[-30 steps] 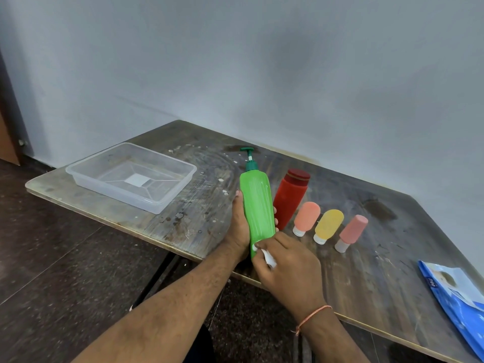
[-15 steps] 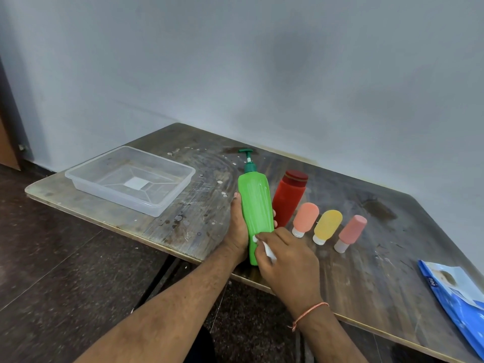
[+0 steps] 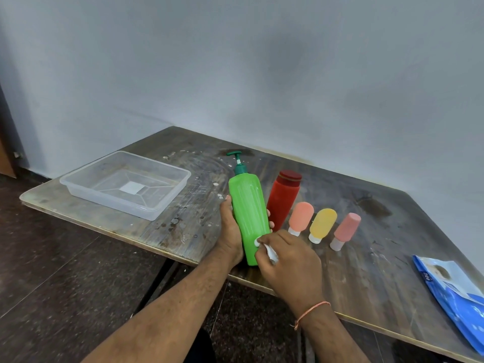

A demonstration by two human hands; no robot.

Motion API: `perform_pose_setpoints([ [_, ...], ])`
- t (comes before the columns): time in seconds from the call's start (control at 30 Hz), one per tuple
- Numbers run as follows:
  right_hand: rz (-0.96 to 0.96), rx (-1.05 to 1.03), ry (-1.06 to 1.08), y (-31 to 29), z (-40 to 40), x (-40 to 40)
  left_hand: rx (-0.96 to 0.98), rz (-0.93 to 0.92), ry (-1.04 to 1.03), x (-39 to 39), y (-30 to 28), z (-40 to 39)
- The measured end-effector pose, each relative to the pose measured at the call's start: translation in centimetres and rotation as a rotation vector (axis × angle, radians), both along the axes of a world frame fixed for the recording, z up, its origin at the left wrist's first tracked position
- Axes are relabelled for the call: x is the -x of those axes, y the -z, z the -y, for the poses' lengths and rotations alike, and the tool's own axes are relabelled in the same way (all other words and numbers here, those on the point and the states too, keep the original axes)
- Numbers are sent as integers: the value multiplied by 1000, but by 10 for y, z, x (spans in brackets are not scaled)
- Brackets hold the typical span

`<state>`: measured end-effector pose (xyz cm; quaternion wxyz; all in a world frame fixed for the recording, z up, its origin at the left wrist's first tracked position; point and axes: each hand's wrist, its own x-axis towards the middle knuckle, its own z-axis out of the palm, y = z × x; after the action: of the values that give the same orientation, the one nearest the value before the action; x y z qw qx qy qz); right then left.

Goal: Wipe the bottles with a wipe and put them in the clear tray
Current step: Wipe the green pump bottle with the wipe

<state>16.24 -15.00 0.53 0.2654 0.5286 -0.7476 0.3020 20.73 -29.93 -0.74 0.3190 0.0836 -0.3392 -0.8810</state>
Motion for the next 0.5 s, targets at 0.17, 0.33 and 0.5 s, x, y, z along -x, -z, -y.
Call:
perform_pose_setpoints([
  [0.17, 21, -19, -64, 3, 1, -3, -38, -19, 28, -3, 0, 3],
  [0.33, 18, 25, -28, -1, -1, -1, -31, -23, 23, -2, -1, -1],
  [0.5, 8, -5, -70, -2, 3, -6, -49, -23, -11, -5, -3, -3],
])
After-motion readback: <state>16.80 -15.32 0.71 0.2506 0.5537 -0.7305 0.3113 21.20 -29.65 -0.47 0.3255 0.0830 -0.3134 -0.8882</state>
